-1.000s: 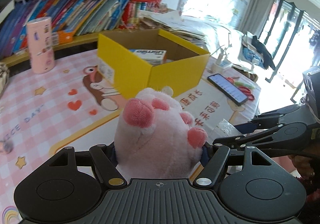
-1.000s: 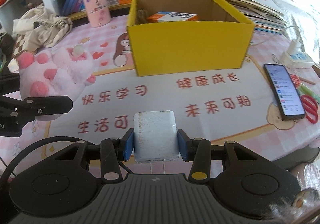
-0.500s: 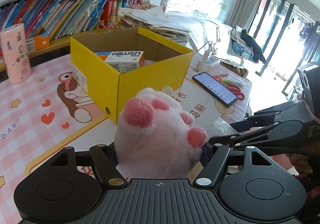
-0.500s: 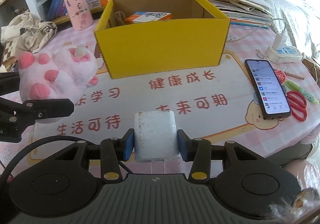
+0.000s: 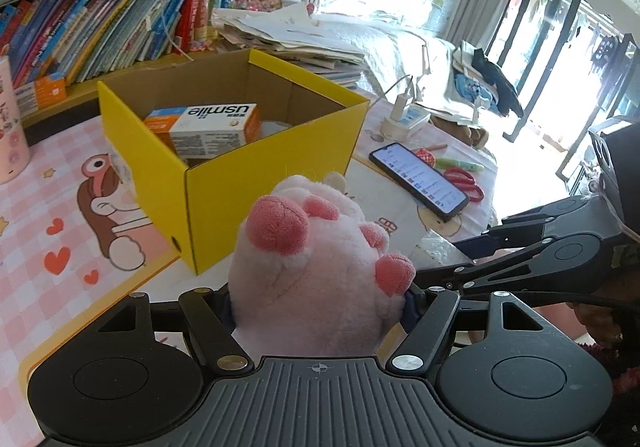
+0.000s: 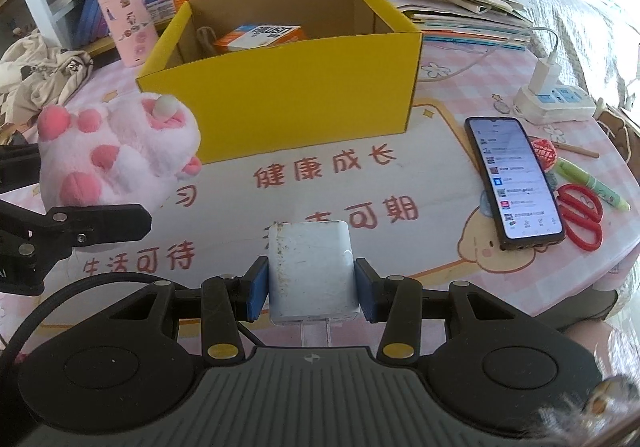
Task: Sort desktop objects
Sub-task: 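Carry the plush pig and charger with both tools over the yellow box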
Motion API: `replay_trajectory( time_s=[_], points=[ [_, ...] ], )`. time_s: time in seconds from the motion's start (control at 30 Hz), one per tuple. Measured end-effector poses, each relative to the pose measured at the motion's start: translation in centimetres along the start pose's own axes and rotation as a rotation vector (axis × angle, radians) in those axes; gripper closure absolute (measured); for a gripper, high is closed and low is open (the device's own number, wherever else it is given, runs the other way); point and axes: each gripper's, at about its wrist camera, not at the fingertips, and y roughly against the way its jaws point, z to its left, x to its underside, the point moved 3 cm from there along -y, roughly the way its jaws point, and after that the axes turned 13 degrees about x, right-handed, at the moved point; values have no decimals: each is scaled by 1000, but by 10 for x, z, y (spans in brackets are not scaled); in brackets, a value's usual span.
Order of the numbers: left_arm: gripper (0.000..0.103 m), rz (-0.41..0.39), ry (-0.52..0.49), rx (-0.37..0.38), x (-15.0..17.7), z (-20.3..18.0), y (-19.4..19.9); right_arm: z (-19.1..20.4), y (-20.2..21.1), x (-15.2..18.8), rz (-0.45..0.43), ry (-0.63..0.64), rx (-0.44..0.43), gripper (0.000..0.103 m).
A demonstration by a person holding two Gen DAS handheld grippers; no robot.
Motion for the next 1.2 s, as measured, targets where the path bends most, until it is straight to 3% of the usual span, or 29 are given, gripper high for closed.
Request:
replay_trajectory(
  time_s=[0.43,0.9,1.2],
  points=[
    [31,-13,-36,16,-17,-9,-14,-11,-6,-20,-25,30,-15,61],
    [31,-187,-37,38,-71,-20,-2,-28,19,-87,-178,47,-102,61],
    [31,-291,-24,-83,-112,-12,-5,-36,13,-151,-280,123,-193,61]
  ],
)
